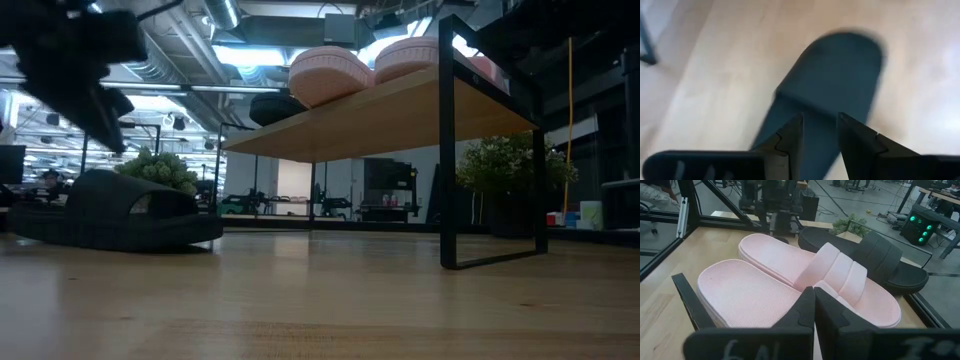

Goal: Pick and place slides into the shelf
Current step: Put the black slipper on the shelf

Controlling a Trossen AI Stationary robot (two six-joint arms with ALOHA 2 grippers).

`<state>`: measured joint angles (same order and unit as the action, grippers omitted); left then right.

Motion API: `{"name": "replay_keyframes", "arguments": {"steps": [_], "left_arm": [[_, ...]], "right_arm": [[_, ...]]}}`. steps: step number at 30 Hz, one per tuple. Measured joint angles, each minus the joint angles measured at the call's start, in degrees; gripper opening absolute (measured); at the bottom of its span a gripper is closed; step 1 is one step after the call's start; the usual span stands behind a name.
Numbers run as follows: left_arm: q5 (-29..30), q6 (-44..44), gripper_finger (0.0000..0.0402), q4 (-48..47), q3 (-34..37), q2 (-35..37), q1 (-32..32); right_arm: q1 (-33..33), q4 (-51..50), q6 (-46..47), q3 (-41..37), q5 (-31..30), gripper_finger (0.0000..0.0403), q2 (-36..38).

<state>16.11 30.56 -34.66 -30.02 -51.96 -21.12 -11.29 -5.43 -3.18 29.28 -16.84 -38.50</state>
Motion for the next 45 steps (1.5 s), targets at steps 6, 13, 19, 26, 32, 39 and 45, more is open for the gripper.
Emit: {"name": "replay_keyframes", "arguments": {"steps": [6,13,19,26,32,39,45], "left_arm": [[-1.28,6.42,0.0108,3.44,0.0,1.7,0.0],[-2.13,19.0,0.0108,3.35,0.0,-0.44,0.0],[-3.64,24.03,0.0108,6.79,0.02,-1.49,0.0],[-3.86,30.71,0.0108,6.89,0.02,-1.79,0.13],[-3.65,30.82,0.0108,5.72,0.05,-1.82,0.13],[-4.73,35.11,0.0108,10.64,6.21,-1.63,0.13],[-7.31,34.97,0.0108,24.88,11.71,-0.77,0.13]], "right_arm": [[0.02,-0.02,-0.15,0.0,0.0,0.0006,0.0],[0.01,-0.46,-0.24,0.0,0.02,0.0006,0.0],[0.02,-0.46,-0.31,0.0,0.93,0.0006,0.0],[-0.03,-0.4,-0.32,-0.5,4.96,0.0006,0.0],[-0.03,-0.33,-0.32,-1.83,4.94,0.0006,0.0],[-0.03,-0.07,-0.96,-1.86,4.94,0.0006,0.0],[-0.03,0.0,-1.86,-1.86,4.94,0.0006,0.0]]}}
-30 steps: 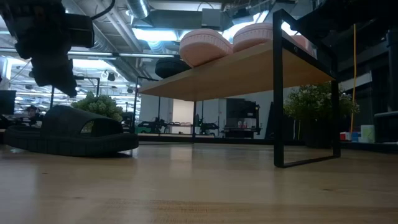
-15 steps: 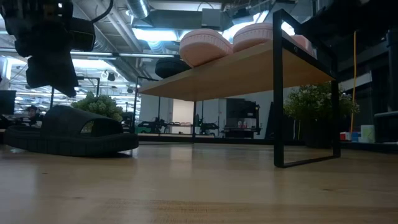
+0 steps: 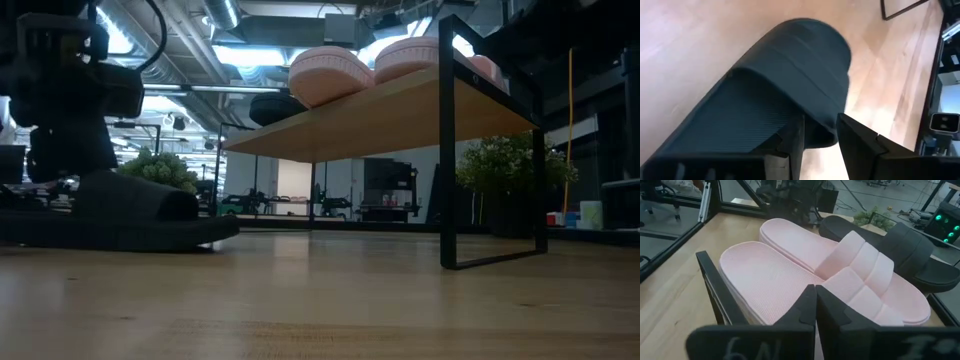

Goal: Pick and place slides into the shelf
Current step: Put the black slipper on the shelf

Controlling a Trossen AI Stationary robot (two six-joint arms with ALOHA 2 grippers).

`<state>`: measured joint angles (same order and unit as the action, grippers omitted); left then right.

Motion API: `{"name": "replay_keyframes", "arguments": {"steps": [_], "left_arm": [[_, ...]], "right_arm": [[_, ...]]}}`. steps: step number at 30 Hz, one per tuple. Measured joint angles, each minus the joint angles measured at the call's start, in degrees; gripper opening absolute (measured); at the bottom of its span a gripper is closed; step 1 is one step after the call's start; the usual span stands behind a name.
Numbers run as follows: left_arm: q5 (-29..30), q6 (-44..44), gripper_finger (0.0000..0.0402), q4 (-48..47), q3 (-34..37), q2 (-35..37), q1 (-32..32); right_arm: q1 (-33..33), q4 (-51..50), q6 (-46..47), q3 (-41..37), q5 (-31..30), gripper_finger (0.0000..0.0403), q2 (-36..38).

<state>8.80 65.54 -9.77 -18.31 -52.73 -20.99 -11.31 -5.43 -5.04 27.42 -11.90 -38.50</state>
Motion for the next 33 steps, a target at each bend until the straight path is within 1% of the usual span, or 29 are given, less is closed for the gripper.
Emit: {"name": "replay_keyframes", "arguments": {"steps": [7,13,25,29,33], "left_arm": [[0.43,1.77,0.0108,0.76,1.36,0.02,-0.01],[1.29,0.0,0.0108,3.82,1.45,-0.02,0.13],[2.21,-1.62,0.0107,3.91,1.45,-0.23,4.48],[2.26,-1.63,0.0108,4.36,1.45,-1.82,5.36],[1.09,-1.64,0.0107,6.29,1.43,-5.36,6.14]], "right_arm": [[0.0,0.02,0.03,0.0,0.0,0.0006,0.0],[0.0,0.02,0.24,0.0,0.0,0.0006,0.0],[0.0,0.0,0.38,0.0,0.02,0.0006,0.02],[0.0,-0.02,0.44,0.0,0.02,0.0006,0.02],[0.0,-0.05,0.46,0.0,0.02,0.0006,0.02]]}}
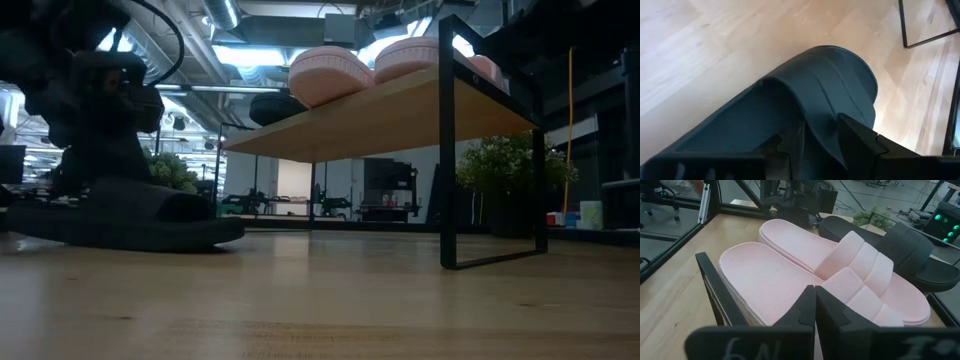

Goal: Pick and place slides into the shelf
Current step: Put the black slipper on the shelf

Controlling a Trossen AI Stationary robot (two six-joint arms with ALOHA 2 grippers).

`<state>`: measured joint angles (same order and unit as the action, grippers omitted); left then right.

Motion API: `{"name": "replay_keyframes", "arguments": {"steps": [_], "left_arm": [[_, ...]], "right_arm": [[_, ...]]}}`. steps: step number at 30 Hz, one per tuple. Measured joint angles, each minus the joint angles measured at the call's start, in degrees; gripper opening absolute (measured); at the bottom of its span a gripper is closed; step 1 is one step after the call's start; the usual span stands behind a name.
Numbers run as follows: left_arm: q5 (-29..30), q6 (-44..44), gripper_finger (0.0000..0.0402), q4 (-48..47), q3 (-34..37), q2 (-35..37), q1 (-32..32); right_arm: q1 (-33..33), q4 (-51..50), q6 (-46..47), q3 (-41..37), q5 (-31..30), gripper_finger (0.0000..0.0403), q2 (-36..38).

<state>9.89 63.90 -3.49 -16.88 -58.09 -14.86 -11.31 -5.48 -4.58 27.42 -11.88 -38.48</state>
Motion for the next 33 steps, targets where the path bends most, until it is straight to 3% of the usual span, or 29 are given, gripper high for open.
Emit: {"name": "replay_keyframes", "arguments": {"steps": [4,9,15,22,26,30,33], "left_arm": [[0.04,-1.23,0.0088,4.06,0.0,-3.34,0.03],[0.52,-4.48,0.0012,7.52,-0.02,-3.86,0.06],[1.09,-5.37,0.0005,6.91,-0.01,-2.1,-0.19],[1.58,-6.64,0.0002,4.52,0.02,5.67,-0.89],[3.62,-6.6,0.0002,-4.34,-1.87,12.27,-1.8],[10.45,-7.55,0.0001,-15.72,-7.36,18.95,-4.17],[15.54,-11.42,0.0001,-18.17,-11.38,22.56,-6.41]], "right_arm": [[0.0,-0.04,-0.08,0.0,0.0,0.0006,0.0],[0.0,-0.08,-0.09,0.0,0.0,0.0006,0.0],[0.0,-0.36,-0.13,-0.02,0.0,0.0006,0.0],[-0.02,-0.42,-0.06,-0.02,0.0,0.0006,0.0],[-0.02,-0.42,-0.24,-0.02,0.0,0.0006,0.0],[-0.02,-0.44,-0.25,-0.02,0.0,0.0006,0.0],[-0.02,-0.46,-0.18,-0.02,0.0,0.0006,0.0]]}}
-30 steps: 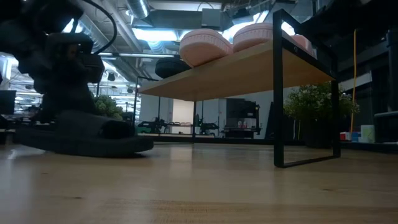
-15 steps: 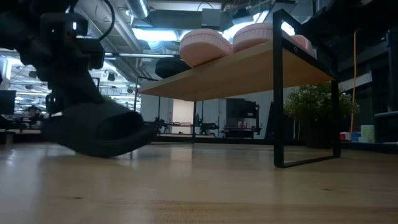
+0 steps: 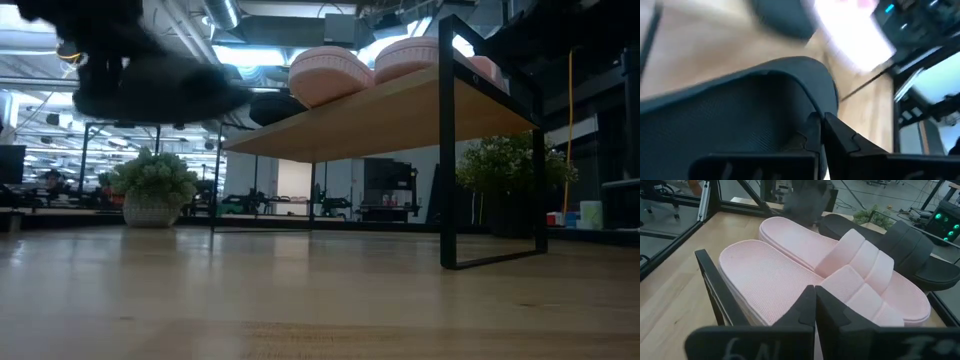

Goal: Pick and place slides into the shelf
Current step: Put the black slipper on the shelf

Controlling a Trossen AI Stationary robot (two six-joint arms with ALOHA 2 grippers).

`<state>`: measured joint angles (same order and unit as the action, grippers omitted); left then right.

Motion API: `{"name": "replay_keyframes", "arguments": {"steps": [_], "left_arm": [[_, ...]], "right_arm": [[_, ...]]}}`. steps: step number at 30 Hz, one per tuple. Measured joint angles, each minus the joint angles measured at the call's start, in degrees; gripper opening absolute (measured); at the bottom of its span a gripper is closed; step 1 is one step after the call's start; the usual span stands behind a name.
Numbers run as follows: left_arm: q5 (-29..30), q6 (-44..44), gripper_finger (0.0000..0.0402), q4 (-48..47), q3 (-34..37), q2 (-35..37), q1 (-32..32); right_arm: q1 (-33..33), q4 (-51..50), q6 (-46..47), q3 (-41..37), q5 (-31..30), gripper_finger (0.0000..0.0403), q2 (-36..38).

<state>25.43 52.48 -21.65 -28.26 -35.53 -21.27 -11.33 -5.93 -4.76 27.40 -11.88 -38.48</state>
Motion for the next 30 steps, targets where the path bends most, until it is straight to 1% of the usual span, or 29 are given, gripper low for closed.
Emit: {"name": "replay_keyframes", "arguments": {"steps": [4,8,10,12,15,18,21,23,26,30], "left_arm": [[9.54,-5.81,0.0001,0.03,-2.21,2.56,-1.63],[19.48,-6.59,0.0,-0.04,-2.22,2.59,-1.63],[23.11,-7.82,0.0,2.61,-2.22,2.03,-1.63],[25.84,-11.71,0.0,7.18,-2.23,1.29,-1.63],[26.03,-18.76,0.0,15.4,-2.24,0.94,-1.63],[26.4,-24.43,0.0,21.38,-2.24,0.87,-1.64],[28.76,-29.76,0.0,26.95,-2.24,0.31,-0.96],[29.8,-33.38,0.0,30.5,-2.24,-0.66,0.25],[29.22,-38.43,0.0,36.37,-2.24,-3.69,2.98],[28.61,-41.77,0.0,44.36,-2.24,-8.9,7.61]], "right_arm": [[0.0,0.04,-0.08,0.0,0.0,0.0006,0.0],[0.0,0.07,-0.09,0.0,0.0,0.0006,0.0],[0.0,0.09,-0.06,0.0,0.0,0.0006,0.0],[0.0,0.12,-0.06,0.0,0.0,0.0006,0.0],[0.0,0.21,-0.06,0.0,-0.02,0.0006,0.0],[0.0,0.42,-0.04,0.0,-0.02,0.0006,0.0],[0.01,0.49,-0.04,0.0,-0.02,0.0006,0.0],[0.0,0.5,-0.11,0.0,-0.02,0.0006,0.0],[0.0,0.55,-0.21,0.0,-0.07,0.0006,0.0],[0.01,1.4,-0.33,0.0,-0.07,0.0006,0.0]]}}
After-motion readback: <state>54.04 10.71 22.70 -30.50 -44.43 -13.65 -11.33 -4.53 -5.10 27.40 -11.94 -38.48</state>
